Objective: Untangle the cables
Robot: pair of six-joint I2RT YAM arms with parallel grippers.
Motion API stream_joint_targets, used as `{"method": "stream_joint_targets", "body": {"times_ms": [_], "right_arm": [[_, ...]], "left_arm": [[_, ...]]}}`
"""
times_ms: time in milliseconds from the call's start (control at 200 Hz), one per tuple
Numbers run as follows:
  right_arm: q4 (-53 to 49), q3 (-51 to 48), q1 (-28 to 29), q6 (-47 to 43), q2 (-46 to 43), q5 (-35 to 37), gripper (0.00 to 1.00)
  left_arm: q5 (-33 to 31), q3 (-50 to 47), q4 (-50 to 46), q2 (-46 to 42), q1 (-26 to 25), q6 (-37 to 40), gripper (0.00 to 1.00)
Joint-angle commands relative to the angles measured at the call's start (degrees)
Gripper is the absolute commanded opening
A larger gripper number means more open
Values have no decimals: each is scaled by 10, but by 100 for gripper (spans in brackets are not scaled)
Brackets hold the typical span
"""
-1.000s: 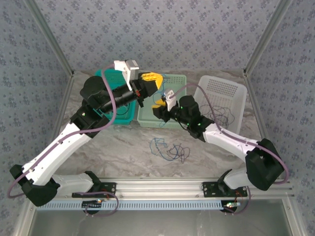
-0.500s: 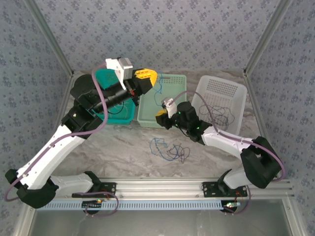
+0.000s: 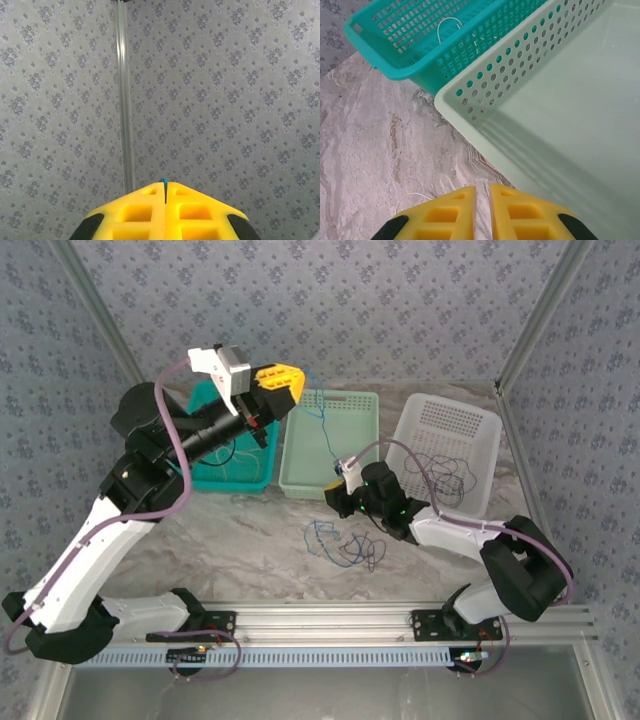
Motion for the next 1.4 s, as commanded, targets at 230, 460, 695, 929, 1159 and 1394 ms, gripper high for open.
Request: {"method": "stream_joint_targets", "body": {"times_ms": [230,460,695,929,1159,1394], "right_arm": [[8,-16,8,1,-9,3,13],[2,-24,10,0,-15,5,14],[-3,-38,10,-1,-25,8,11],[-4,-48,8,-2,-37,12,5],[-9,-58,10,-11,-48,8,0],[-16,-60,35,-71,-83,7,0]], "left_arm": [[-43,83,-47,6,4,56,2],[-55,160,-89,26,4,86,2],[-69,183,-105,29,4,101,2],[-67,207,-117,31,4,103,2],[-81,215,-115,24,4,112,1],[-92,209,-122,22,4,111,0]]}}
